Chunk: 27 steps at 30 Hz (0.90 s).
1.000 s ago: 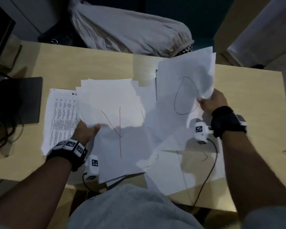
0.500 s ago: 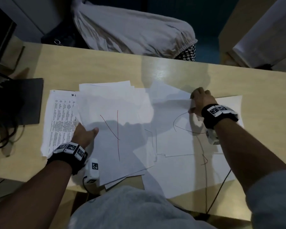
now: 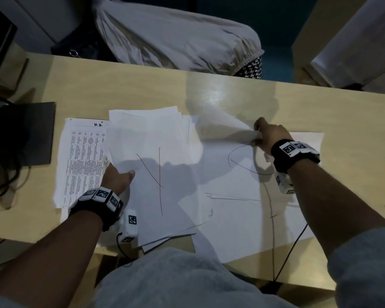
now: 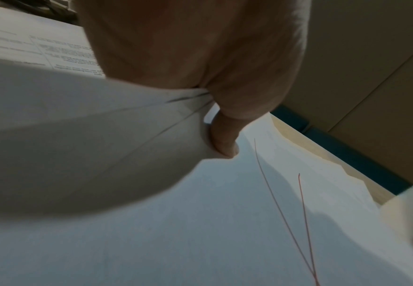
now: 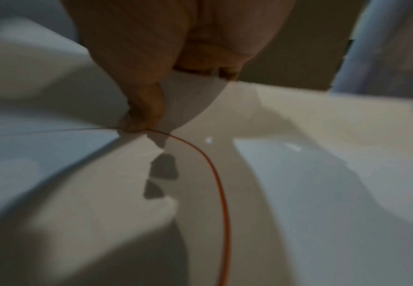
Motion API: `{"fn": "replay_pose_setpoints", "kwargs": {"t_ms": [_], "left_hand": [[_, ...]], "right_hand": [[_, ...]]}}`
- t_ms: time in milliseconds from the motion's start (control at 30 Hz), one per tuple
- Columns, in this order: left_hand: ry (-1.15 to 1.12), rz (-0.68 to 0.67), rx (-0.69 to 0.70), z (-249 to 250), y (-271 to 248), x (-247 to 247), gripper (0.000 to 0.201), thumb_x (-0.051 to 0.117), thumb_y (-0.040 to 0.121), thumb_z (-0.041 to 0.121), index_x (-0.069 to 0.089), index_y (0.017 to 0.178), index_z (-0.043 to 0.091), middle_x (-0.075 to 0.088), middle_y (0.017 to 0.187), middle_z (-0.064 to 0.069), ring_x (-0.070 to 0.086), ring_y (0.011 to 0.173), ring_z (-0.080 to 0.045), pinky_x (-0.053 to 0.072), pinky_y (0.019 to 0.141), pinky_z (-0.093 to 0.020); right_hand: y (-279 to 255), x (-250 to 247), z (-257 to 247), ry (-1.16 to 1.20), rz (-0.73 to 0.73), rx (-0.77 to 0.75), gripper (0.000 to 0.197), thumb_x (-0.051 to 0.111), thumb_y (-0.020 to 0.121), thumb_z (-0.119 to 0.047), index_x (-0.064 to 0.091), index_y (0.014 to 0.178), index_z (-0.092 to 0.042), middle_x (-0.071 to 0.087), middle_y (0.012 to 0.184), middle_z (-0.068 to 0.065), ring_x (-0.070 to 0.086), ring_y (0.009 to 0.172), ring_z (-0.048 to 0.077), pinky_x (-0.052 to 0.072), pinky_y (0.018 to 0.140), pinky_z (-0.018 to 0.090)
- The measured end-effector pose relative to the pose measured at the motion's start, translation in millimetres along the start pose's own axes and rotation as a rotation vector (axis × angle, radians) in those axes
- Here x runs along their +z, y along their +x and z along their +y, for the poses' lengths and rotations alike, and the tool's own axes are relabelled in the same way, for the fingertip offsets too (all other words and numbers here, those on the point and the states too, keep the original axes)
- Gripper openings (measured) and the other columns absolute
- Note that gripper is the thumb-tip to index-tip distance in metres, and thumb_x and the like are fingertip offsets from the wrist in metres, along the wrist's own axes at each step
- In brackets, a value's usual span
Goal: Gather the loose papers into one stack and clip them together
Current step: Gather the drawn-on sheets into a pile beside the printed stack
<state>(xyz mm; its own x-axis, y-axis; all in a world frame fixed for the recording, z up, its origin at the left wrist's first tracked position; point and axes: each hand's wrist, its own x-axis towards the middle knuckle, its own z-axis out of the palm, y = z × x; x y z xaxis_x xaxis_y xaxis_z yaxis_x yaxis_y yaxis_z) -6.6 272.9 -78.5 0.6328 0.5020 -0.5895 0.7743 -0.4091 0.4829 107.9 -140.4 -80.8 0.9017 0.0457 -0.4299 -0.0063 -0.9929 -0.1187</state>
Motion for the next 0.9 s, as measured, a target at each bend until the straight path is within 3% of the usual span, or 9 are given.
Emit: {"fn": "replay_pose_setpoints", "kwargs": {"t_ms": [167, 433, 500, 567, 667, 767, 800, 867, 900], "left_hand": [[0.009, -0.017, 0.001, -2, 3, -1, 0.056, 0.067, 0.086, 0.016, 0.044, 0.129, -0.011, 0.053, 0.13, -0.024, 0.052, 0.119, -0.039, 0.041, 0.1, -0.041], [0.002, 0.025, 0.058, -13, 8, -9, 0.049, 0.067, 0.085, 0.005, 0.047, 0.127, -0.012, 0.054, 0.128, -0.029, 0.053, 0.118, -0.041, 0.04, 0.1, -0.041], [-0.013, 0.047, 0.073, -16, 5, -14, 0.055, 0.067, 0.085, 0.004, 0.042, 0.132, -0.012, 0.05, 0.133, -0.029, 0.05, 0.122, -0.04, 0.038, 0.103, -0.041], [-0.043, 0.079, 0.074, -15, 3, -17, 0.054, 0.067, 0.085, 0.005, 0.044, 0.131, -0.011, 0.051, 0.132, -0.028, 0.05, 0.122, -0.039, 0.037, 0.104, -0.04], [-0.067, 0.117, 0.089, -13, -1, -21, 0.046, 0.07, 0.082, 0.009, 0.054, 0.119, -0.014, 0.058, 0.122, -0.03, 0.054, 0.117, -0.04, 0.04, 0.105, -0.043], [-0.049, 0.105, 0.076, -11, -2, -21, 0.047, 0.073, 0.077, 0.015, 0.059, 0.109, -0.016, 0.062, 0.114, -0.031, 0.057, 0.113, -0.041, 0.043, 0.103, -0.045], [-0.046, 0.093, 0.075, -12, -3, -21, 0.049, 0.073, 0.076, 0.018, 0.06, 0.108, -0.016, 0.062, 0.112, -0.031, 0.058, 0.112, -0.041, 0.043, 0.102, -0.044], [-0.025, 0.081, 0.069, -13, -5, -20, 0.04, 0.071, 0.078, 0.012, 0.061, 0.104, -0.017, 0.064, 0.107, -0.032, 0.061, 0.107, -0.039, 0.046, 0.097, -0.039], [-0.022, 0.093, 0.076, -15, -5, -19, 0.036, 0.07, 0.079, 0.009, 0.061, 0.102, -0.017, 0.065, 0.105, -0.032, 0.062, 0.105, -0.039, 0.047, 0.094, -0.038]], "right_hand": [[-21, -8, 7, 0.113, -0.077, -0.006, 0.051, 0.07, 0.082, -0.034, 0.052, 0.128, -0.024, 0.063, 0.122, 0.014, 0.058, 0.109, 0.035, 0.044, 0.086, 0.036], [-76, -38, 71, 0.391, 0.083, 0.114, 0.008, 0.069, 0.084, -0.021, 0.064, 0.083, -0.014, 0.063, 0.082, 0.013, 0.059, 0.081, 0.025, 0.035, 0.068, 0.028], [-84, -34, 74, 0.473, 0.057, 0.078, 0.005, 0.071, 0.083, -0.016, 0.066, 0.082, -0.014, 0.065, 0.086, 0.013, 0.059, 0.085, 0.022, 0.038, 0.072, 0.029], [-84, -25, 69, 0.387, -0.055, 0.039, 0.015, 0.073, 0.082, -0.02, 0.069, 0.096, -0.017, 0.068, 0.104, 0.012, 0.061, 0.103, 0.026, 0.043, 0.086, 0.034], [-85, -7, 39, 0.001, -0.261, -0.174, 0.045, 0.069, 0.082, -0.039, 0.063, 0.121, -0.018, 0.059, 0.129, 0.007, 0.053, 0.119, 0.028, 0.039, 0.098, 0.033], [-83, 15, -5, -0.132, -0.116, -0.553, 0.034, 0.077, 0.072, -0.037, 0.071, 0.098, -0.016, 0.061, 0.122, 0.013, 0.059, 0.106, 0.035, 0.049, 0.089, 0.042], [-82, 23, -18, -0.17, -0.113, -0.624, 0.034, 0.077, 0.073, -0.037, 0.07, 0.1, -0.018, 0.053, 0.134, 0.015, 0.055, 0.116, 0.036, 0.047, 0.092, 0.047], [-81, 38, -40, -0.318, -0.218, -0.574, 0.042, 0.064, 0.083, -0.043, 0.059, 0.121, -0.026, 0.015, 0.158, 0.007, 0.02, 0.145, 0.026, 0.027, 0.112, 0.049], [-81, 45, -46, -0.387, -0.253, -0.539, 0.045, 0.06, 0.086, -0.045, 0.053, 0.127, -0.029, 0.003, 0.16, 0.003, 0.006, 0.148, 0.021, 0.019, 0.115, 0.048]]}}
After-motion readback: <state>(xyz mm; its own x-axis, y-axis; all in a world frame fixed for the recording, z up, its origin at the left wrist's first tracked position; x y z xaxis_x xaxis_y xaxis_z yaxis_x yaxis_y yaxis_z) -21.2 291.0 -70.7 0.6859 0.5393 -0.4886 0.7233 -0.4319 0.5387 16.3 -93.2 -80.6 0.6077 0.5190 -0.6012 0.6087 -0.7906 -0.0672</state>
